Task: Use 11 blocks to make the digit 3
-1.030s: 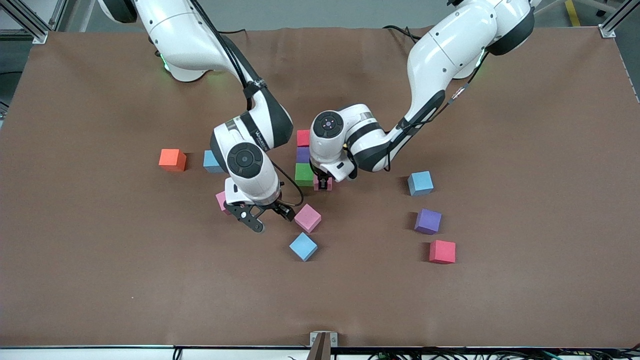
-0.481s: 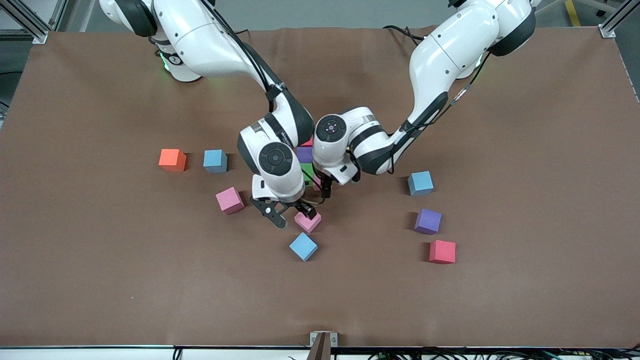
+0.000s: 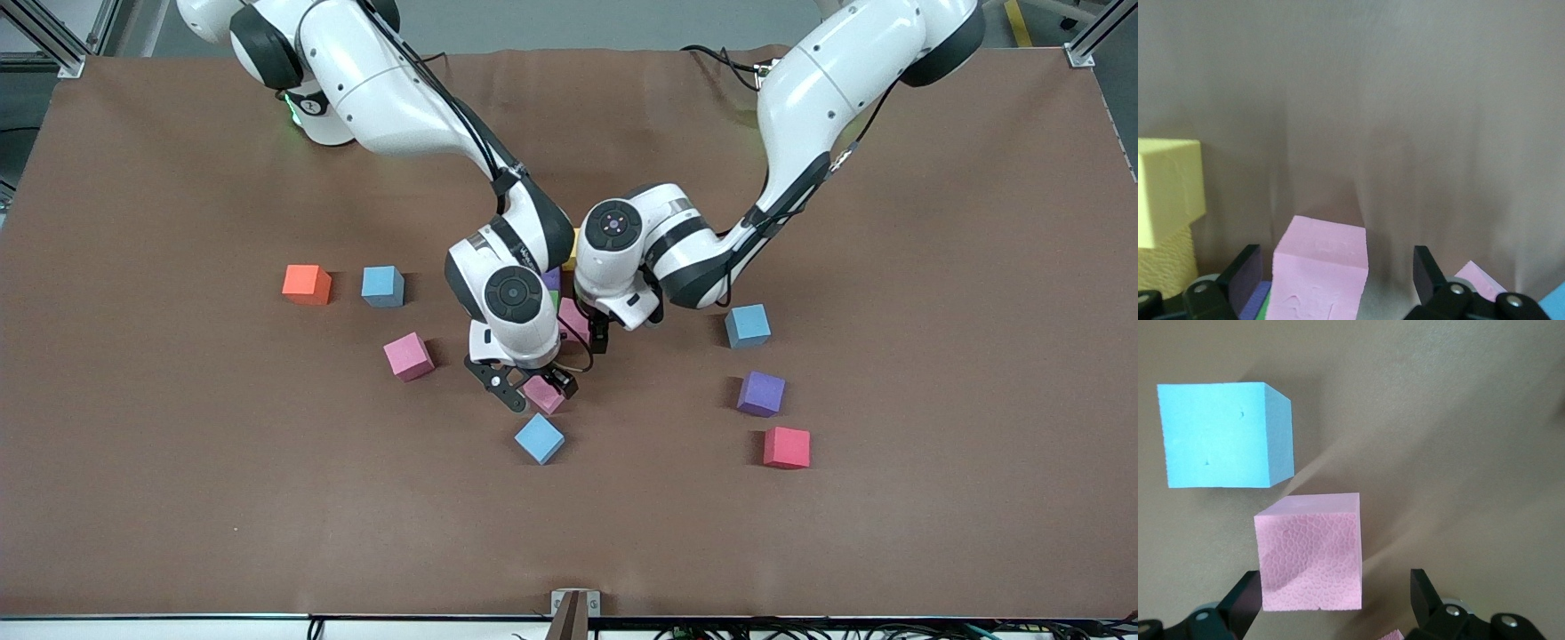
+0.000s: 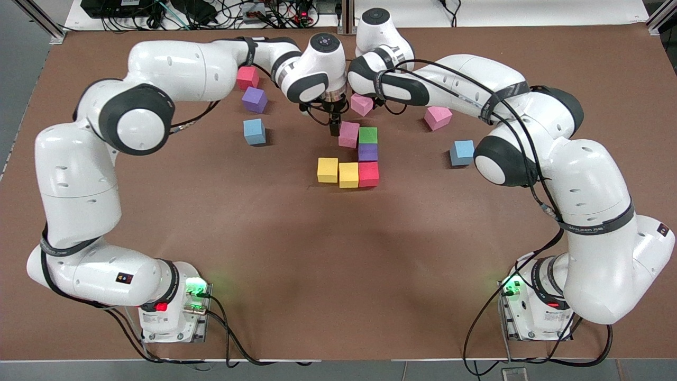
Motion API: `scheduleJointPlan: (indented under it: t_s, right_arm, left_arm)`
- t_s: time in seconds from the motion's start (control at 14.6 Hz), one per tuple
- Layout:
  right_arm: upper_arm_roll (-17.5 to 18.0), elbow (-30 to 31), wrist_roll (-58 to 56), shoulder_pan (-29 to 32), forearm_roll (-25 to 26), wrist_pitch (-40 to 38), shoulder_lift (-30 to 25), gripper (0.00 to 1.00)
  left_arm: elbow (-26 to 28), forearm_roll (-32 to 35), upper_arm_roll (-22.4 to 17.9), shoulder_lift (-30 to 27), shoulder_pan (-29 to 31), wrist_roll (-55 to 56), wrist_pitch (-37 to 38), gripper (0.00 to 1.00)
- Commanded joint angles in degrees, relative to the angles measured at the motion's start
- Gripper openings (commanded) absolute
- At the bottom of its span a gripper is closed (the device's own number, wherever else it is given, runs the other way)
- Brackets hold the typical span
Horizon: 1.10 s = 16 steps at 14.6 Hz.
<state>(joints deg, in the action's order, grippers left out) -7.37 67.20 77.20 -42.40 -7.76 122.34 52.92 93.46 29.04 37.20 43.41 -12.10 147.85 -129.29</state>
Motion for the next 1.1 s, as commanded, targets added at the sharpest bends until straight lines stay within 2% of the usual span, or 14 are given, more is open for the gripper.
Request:
scheduleJointPlan:
  t_s: [0.0,0.34,0.55,0.89,1.03]
  right_arm:
    - [-0.28,-1.63,0.94,0.03,0.2,0.18,1.31,0.97]
    - [-0.19,-2.15,1.29,0.91,0.11,1.5,1.4,0.97]
    - [-0.19,-2.95,2.17,1.26,0.11,1.59,1.4,0.97]
    - [-0.28,-2.95,2.17,1.18,0.11,4.31,2.8,0.96]
    - [-0.36,-2.95,1.56,1.18,0.55,4.31,3.5,0.9]
  left_arm:
    - [6.11,-0.65,2.0,-5.17,4.53,-3.18,0.09,1.0]
    - [11.47,-0.65,2.09,-10.79,9.45,-13.27,0.0,1.0]
    - [13.5,-0.65,2.17,-13.43,14.45,-22.94,0.0,1.0]
    - [13.77,-0.39,2.09,-13.7,20.61,-24.19,0.01,1.0]
    - [13.77,-0.03,2.09,-13.35,22.72,-25.06,0.0,1.0]
